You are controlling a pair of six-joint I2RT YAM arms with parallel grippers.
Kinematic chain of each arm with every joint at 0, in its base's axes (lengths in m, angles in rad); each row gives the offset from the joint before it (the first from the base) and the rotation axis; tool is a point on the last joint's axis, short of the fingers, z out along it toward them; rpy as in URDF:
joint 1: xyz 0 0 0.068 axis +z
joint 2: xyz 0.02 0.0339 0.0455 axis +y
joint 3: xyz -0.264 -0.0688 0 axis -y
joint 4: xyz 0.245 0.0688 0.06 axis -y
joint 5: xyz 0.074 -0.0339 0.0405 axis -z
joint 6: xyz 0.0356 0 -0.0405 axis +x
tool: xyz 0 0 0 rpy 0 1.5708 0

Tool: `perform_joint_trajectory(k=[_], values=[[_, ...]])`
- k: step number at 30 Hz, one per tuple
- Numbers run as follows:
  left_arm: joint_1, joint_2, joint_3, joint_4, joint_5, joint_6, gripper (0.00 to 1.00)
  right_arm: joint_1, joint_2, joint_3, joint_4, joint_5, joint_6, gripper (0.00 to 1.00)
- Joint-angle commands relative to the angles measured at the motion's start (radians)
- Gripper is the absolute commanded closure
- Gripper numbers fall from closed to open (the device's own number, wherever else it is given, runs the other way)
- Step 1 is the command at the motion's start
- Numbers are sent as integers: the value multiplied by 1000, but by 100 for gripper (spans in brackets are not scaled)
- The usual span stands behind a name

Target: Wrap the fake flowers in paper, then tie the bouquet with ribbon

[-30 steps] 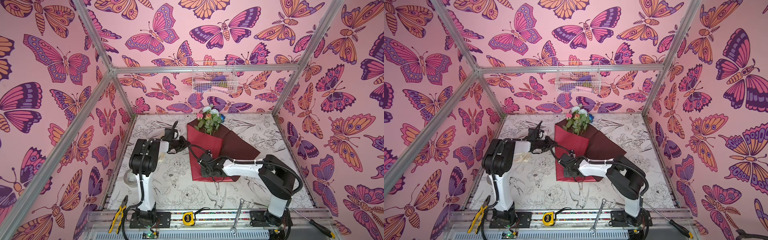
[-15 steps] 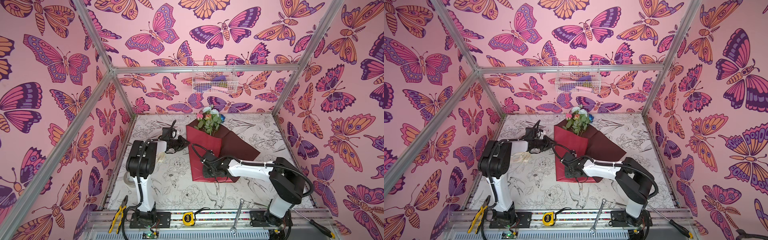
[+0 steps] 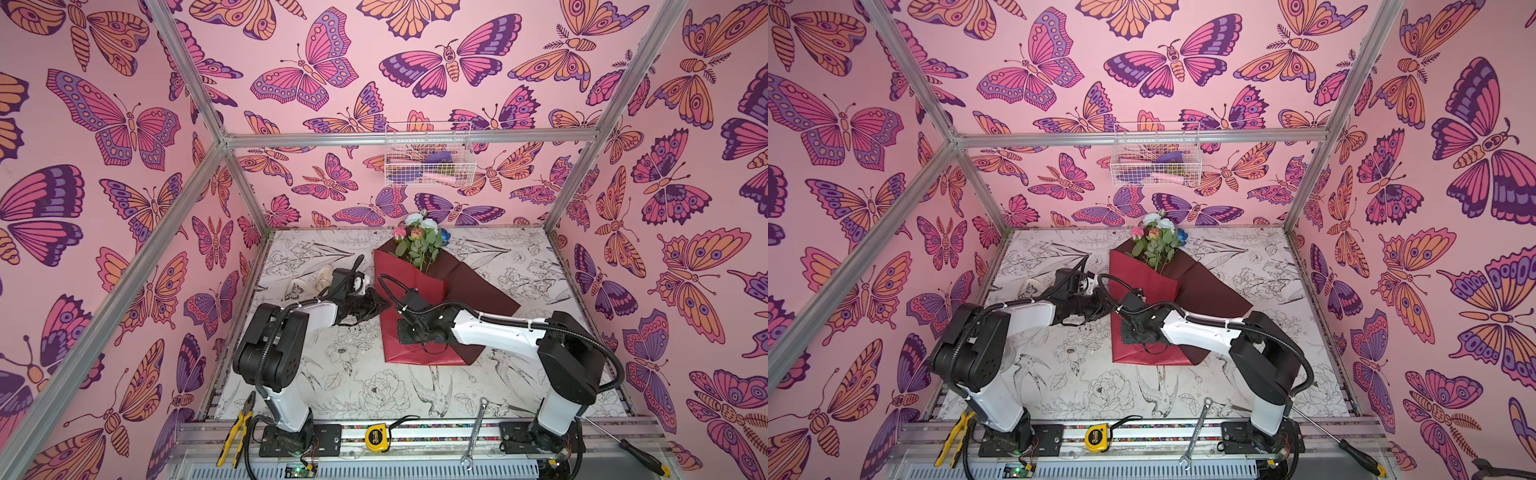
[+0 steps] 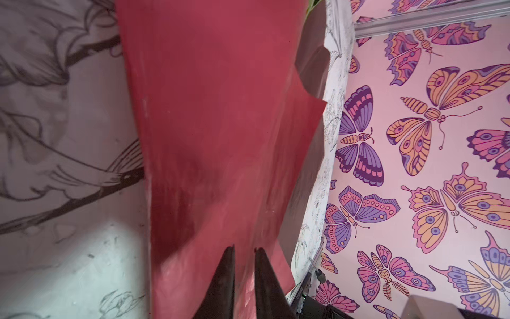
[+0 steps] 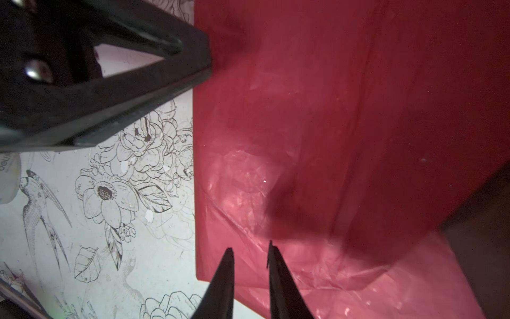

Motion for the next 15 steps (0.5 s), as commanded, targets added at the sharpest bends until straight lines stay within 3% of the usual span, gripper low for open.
perform_joint_trajectory(k=[1, 15], values=[[11, 64, 45, 24, -12, -4, 85, -3, 52, 8, 47, -70, 5, 76], [107, 319, 276, 77, -34, -66, 87, -4, 138, -47, 121, -153, 64, 77]])
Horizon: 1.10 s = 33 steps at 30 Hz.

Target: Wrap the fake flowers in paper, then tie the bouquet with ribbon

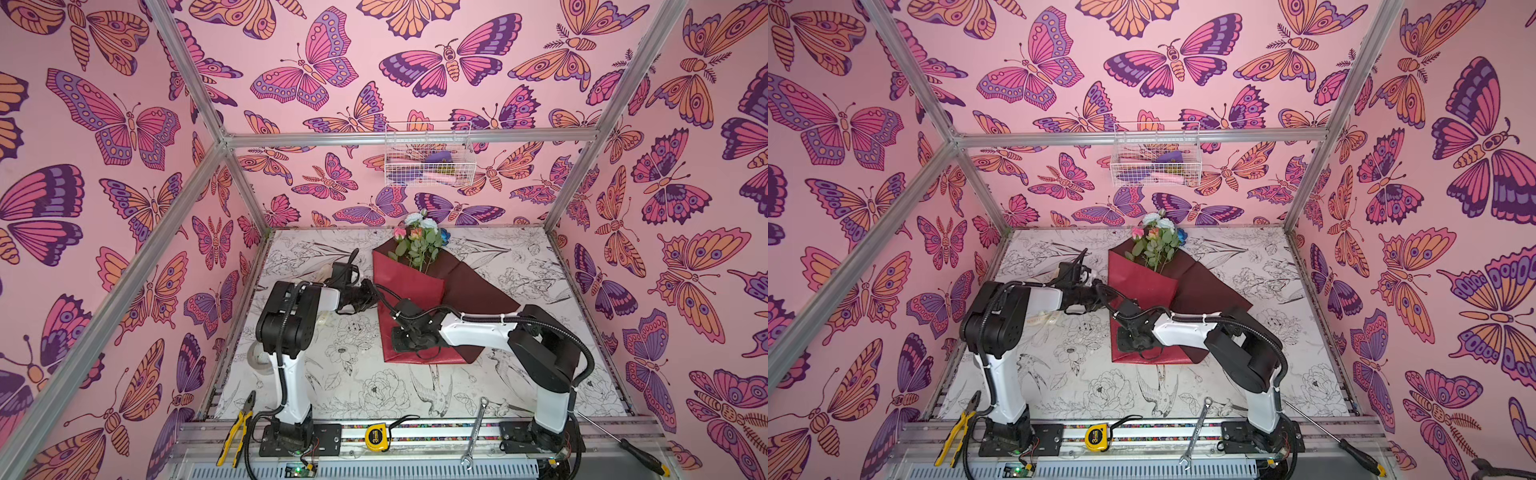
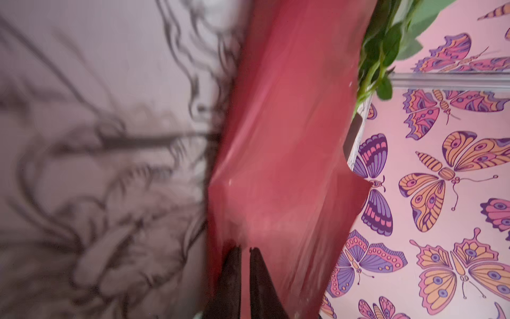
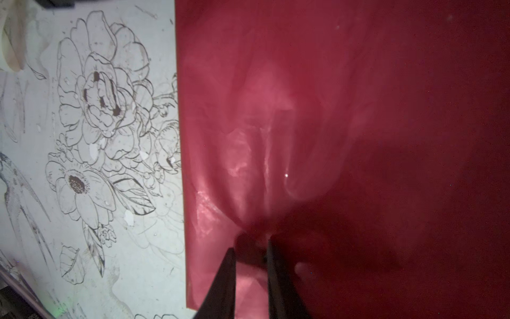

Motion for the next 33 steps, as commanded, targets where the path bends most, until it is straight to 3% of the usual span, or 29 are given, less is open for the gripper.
perform_joint_trajectory(k=[1, 11, 17, 24, 33], values=[[27, 64, 86, 27, -14, -29, 86, -1, 34, -25, 12, -33, 29, 77], [48, 302, 425, 47, -8, -125, 84, 1, 36, -24, 6, -37, 45, 77], [64, 339, 514, 24, -27, -133, 82, 1, -3, -15, -26, -30, 30, 77], [64, 86, 344, 22, -22, -18, 73, 1, -89, 17, -105, 26, -16, 73], [34, -276, -25, 17, -57, 59, 75, -1, -263, -41, -128, 83, 3, 57]])
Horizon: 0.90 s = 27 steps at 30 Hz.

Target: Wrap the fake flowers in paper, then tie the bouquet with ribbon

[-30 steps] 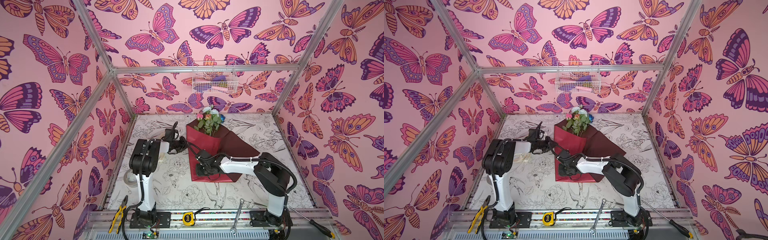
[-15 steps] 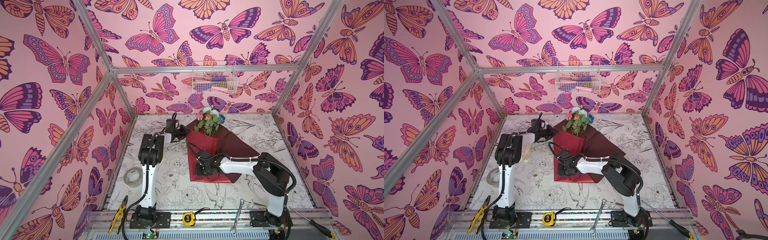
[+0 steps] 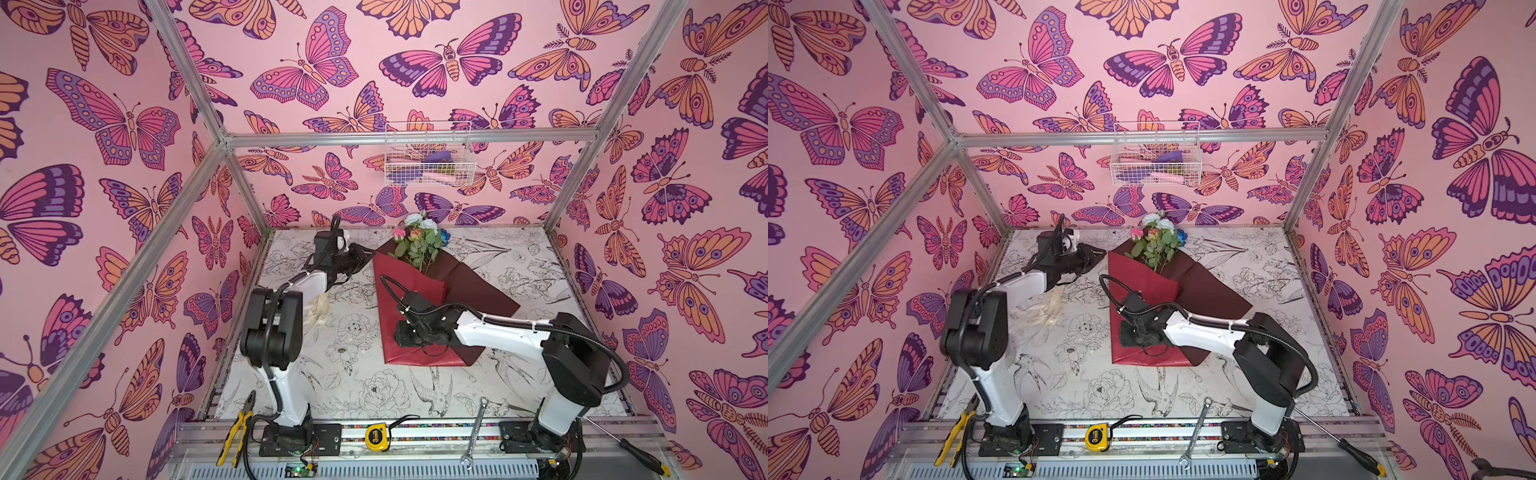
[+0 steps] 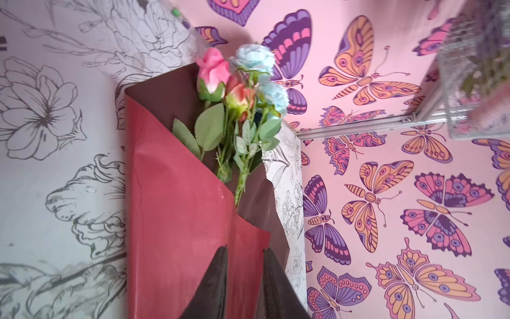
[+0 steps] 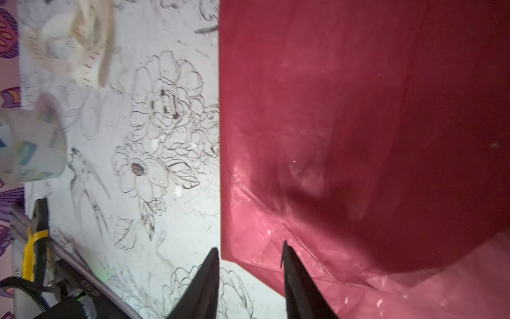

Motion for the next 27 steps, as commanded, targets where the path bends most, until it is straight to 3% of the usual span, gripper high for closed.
perform_joint_trajectory(k=[1, 7, 17, 22, 23, 24, 25, 27], values=[[-32, -80, -139, -21, -26, 67, 75, -2, -79, -37, -46, 55, 12, 55], [-153, -253, -330, -21, -77, 122, 72, -2, -243, -147, -96, 126, 66, 47], [-433, -420, -490, -42, -318, 256, 38, 0, -573, -429, -111, 173, 230, 32], [-510, -407, -495, -59, -417, 331, 14, 7, -750, -517, -169, 195, 310, 21], [-524, -402, -495, -62, -434, 341, 1, 10, -792, -534, -199, 209, 328, 18], [-538, -397, -492, -68, -457, 350, 1, 13, -824, -546, -225, 221, 347, 14], [-554, -392, -483, -77, -480, 368, 1, 14, -856, -557, -256, 234, 364, 0], [-589, -369, -462, -101, -526, 404, 1, 14, -919, -579, -311, 257, 394, 1]])
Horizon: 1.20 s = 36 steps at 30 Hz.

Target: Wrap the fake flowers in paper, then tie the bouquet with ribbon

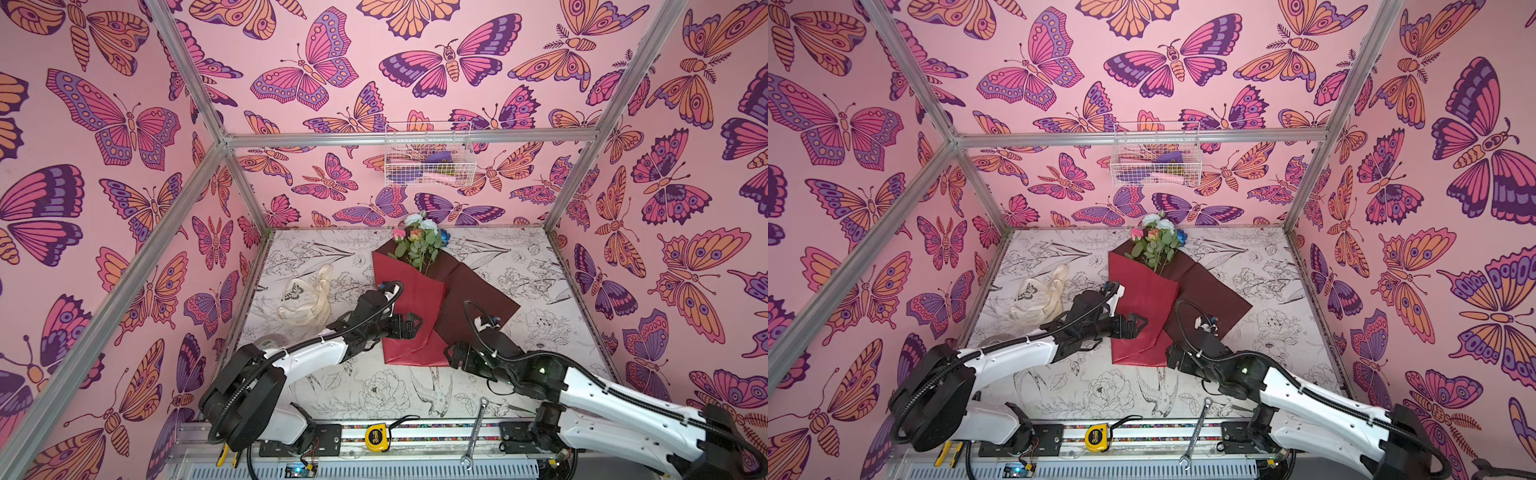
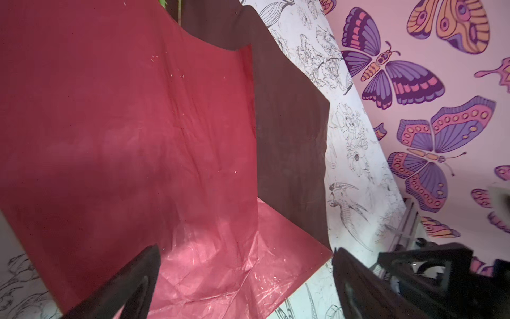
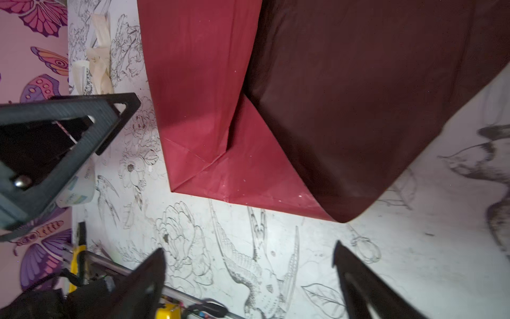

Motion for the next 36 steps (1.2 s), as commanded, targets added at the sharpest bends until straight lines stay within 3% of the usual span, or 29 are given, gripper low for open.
perform_joint_trajectory(k=[1, 7, 14, 22, 31, 36], values=[[-49, 45, 30, -57, -125, 91, 1, 9, -87, -35, -130, 71, 95, 1], [-65, 130, 68, -86, -145, 48, 1, 9, -174, -131, -107, 59, 164, 1], [-68, 201, 77, -84, -94, 15, 1, 18, -92, -235, 129, -25, 231, 1], [-76, 251, 91, -69, -39, -4, 28, 19, 25, -291, 367, 4, 252, 0], [-77, 262, 67, -57, 4, -31, 36, -2, 133, -341, 571, 87, 223, 1], [-77, 263, 46, -57, 17, -49, 37, -96, 147, -361, 637, 60, 157, 0]])
